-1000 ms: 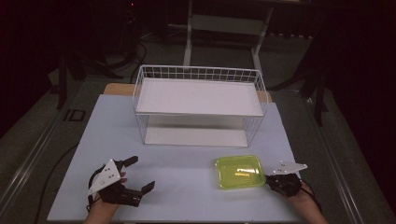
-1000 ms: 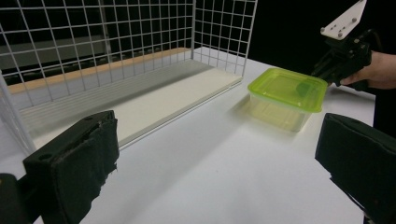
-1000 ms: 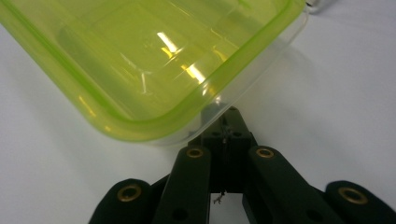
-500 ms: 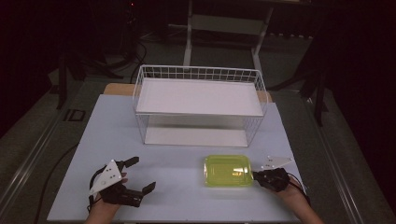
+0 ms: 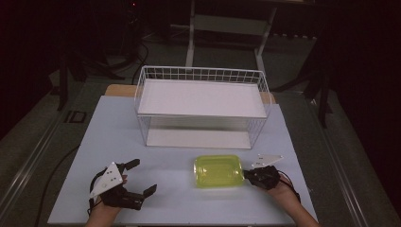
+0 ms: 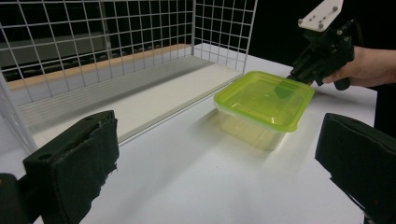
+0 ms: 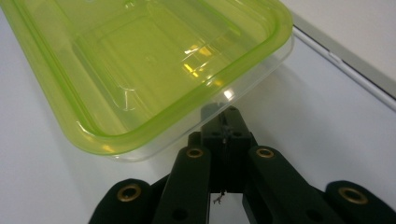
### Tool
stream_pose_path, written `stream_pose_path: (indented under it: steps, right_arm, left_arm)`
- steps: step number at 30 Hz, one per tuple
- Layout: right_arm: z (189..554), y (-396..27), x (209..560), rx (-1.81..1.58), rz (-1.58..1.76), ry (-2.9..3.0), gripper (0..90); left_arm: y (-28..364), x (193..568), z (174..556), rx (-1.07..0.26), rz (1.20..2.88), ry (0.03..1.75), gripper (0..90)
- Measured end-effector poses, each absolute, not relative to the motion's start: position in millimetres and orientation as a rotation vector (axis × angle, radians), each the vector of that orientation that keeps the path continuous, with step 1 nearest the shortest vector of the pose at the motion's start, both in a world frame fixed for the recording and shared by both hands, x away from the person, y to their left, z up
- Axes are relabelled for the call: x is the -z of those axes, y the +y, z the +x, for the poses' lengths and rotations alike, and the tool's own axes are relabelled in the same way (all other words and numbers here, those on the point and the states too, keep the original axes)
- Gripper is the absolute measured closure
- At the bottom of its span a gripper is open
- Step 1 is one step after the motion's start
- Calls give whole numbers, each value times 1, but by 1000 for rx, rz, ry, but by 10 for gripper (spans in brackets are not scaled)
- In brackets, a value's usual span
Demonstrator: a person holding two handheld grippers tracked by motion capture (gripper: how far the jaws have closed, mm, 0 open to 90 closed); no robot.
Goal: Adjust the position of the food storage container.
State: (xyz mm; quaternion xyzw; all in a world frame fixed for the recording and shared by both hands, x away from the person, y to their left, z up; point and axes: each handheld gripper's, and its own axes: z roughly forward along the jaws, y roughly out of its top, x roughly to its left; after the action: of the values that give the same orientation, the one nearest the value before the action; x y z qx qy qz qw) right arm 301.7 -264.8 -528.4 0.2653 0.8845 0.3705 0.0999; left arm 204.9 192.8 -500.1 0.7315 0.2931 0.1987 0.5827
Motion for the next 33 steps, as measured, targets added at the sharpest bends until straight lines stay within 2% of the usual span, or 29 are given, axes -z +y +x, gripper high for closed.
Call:
stream_pose_path:
  steps: [33]
  right_arm:
    - [304,-213,533,-1156,707,2683,898]
  left_arm:
    - [190,502,206,-468,1740,676,3]
